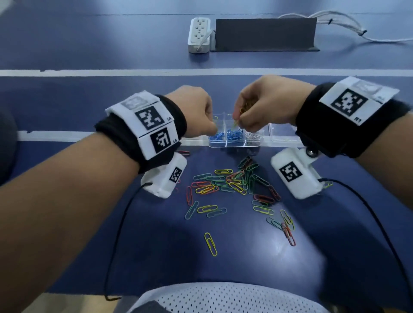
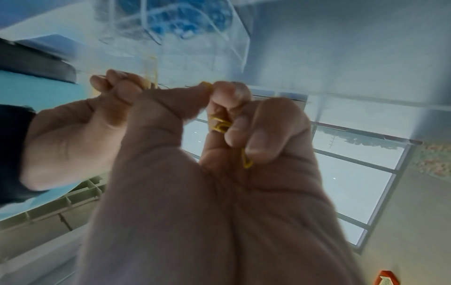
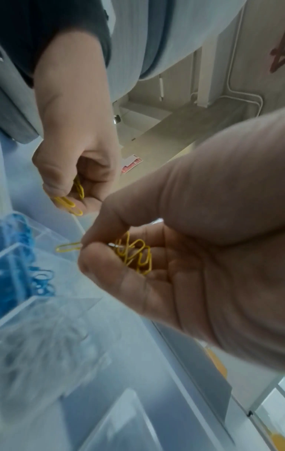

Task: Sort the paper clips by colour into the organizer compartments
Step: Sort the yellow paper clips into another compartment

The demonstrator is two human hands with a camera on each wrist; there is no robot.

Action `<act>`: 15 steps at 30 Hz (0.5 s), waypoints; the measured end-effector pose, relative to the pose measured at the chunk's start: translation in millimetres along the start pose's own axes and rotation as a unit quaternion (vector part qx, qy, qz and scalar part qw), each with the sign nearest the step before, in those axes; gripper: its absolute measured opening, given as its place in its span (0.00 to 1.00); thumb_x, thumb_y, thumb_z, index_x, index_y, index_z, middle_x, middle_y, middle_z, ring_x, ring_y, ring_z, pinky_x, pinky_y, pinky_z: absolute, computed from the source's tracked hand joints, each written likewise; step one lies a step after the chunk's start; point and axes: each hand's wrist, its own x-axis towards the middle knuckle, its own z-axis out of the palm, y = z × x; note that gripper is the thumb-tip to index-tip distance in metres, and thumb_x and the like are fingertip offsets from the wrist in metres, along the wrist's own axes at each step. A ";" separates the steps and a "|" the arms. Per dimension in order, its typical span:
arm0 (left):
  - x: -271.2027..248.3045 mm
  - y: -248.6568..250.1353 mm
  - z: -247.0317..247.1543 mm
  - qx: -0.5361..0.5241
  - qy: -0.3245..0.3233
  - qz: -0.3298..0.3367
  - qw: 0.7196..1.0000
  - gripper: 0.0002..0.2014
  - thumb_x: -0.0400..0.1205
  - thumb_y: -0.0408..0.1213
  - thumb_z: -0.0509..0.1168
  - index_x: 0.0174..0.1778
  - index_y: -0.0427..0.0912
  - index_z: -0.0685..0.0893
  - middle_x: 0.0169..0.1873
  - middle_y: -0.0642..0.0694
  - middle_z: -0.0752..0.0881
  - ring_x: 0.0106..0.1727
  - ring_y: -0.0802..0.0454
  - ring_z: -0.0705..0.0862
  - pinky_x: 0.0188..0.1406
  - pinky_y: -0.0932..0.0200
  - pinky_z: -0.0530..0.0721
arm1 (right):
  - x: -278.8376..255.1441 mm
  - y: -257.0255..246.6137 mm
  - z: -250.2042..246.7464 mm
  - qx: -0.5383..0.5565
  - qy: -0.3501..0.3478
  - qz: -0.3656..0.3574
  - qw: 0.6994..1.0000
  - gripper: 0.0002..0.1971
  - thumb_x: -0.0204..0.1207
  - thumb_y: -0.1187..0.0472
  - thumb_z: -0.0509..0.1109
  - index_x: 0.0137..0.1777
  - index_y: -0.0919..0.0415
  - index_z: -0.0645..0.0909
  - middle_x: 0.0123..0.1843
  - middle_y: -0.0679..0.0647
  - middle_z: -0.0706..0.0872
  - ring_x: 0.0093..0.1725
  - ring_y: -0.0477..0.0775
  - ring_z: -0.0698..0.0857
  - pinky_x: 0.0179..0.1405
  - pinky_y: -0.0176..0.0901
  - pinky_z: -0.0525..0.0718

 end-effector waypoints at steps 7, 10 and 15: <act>32.1 1.5 -0.5 0.023 -0.008 -0.013 1.000 0.08 0.74 0.41 0.67 0.44 0.42 0.87 0.37 0.47 0.82 0.42 0.47 0.78 0.41 0.57 0.74 | 23.7 -19.9 -1.2 -0.052 0.013 0.022 0.998 0.05 0.66 0.65 0.72 0.35 0.53 0.87 0.34 0.52 0.90 0.30 0.46 0.87 0.43 0.37 0.87; 35.2 1.0 0.6 0.020 -0.016 -0.016 1.000 0.09 0.74 0.39 0.68 0.48 0.44 0.88 0.37 0.48 0.81 0.42 0.48 0.77 0.41 0.57 0.73 | 30.2 -23.9 1.2 -0.078 0.003 0.038 0.996 0.06 0.65 0.63 0.74 0.40 0.54 0.90 0.41 0.54 0.93 0.45 0.52 0.92 0.55 0.47 0.88; 35.7 -4.0 -5.3 -0.044 -0.045 -0.042 0.997 0.13 0.74 0.35 0.70 0.54 0.46 0.88 0.40 0.47 0.85 0.35 0.49 0.80 0.36 0.59 0.76 | 35.6 -30.6 3.7 -0.142 -0.007 0.045 0.989 0.11 0.65 0.60 0.75 0.48 0.51 0.90 0.37 0.49 0.90 0.37 0.49 0.86 0.55 0.45 0.87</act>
